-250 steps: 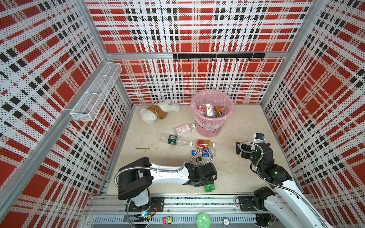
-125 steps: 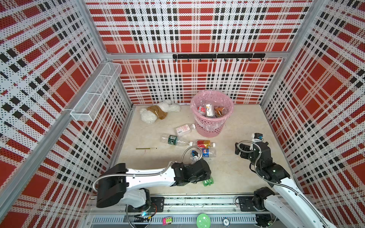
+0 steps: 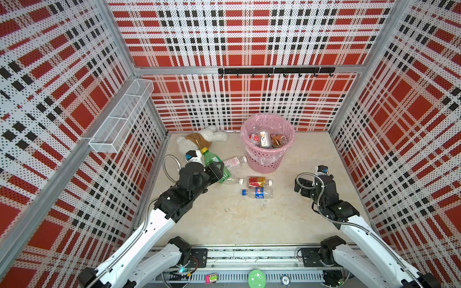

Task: Throw the plastic bottles in the bin
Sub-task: Pick up the plastic bottle from the bottom-center of the table, then throw the plastic bottle into the trash bin.

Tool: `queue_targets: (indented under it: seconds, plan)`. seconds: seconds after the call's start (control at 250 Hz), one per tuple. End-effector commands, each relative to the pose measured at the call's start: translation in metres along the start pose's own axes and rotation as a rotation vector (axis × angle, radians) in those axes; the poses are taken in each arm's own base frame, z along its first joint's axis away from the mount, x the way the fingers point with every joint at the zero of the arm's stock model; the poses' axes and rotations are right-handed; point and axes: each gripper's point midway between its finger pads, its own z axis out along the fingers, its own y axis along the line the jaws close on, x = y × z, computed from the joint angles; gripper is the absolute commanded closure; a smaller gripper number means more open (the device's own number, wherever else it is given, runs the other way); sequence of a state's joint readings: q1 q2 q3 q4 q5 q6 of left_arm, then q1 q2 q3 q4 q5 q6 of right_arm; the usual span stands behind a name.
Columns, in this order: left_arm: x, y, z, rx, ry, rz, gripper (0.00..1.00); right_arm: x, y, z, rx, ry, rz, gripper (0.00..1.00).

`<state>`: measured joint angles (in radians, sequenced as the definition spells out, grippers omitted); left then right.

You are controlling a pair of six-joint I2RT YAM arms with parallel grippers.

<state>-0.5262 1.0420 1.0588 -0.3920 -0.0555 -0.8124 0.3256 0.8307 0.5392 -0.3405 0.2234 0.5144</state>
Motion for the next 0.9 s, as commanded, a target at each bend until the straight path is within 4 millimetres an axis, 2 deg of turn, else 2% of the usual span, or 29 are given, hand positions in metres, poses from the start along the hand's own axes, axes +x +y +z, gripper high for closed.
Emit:
queue_targets:
  seconds: [0.0,0.168,0.304,0.428,0.492,0.62,0.744,0.896]
  plan:
    - [-0.028,-0.065,0.026,0.18,-0.003,0.181,0.46,-0.028,0.01,-0.006,-0.021,-0.078,0.029,0.0]
    - [-0.046,-0.136,0.096,0.306,0.012,0.3,0.46,-0.027,0.009,-0.011,-0.024,-0.075,0.041,0.0]
    - [-0.037,-0.196,0.152,0.424,0.067,0.378,0.46,-0.021,0.006,-0.013,-0.026,-0.061,0.061,0.0]
    - [-0.028,-0.231,0.193,0.506,0.085,0.404,0.46,-0.018,0.006,-0.015,-0.038,-0.054,0.085,0.0]
    - [-0.025,-0.236,0.214,0.536,0.093,0.376,0.46,-0.015,0.006,-0.015,-0.045,-0.048,0.096,0.0]
    - [-0.023,-0.23,0.25,0.595,0.117,0.251,0.46,-0.013,0.005,-0.016,-0.048,-0.044,0.106,0.0]
    - [-0.02,-0.221,0.264,0.583,0.107,0.229,0.46,-0.012,0.004,-0.017,-0.047,-0.042,0.106,0.0]
    - [-0.021,-0.213,0.269,0.555,0.101,0.229,0.46,-0.012,0.004,-0.017,-0.049,-0.046,0.111,0.0]
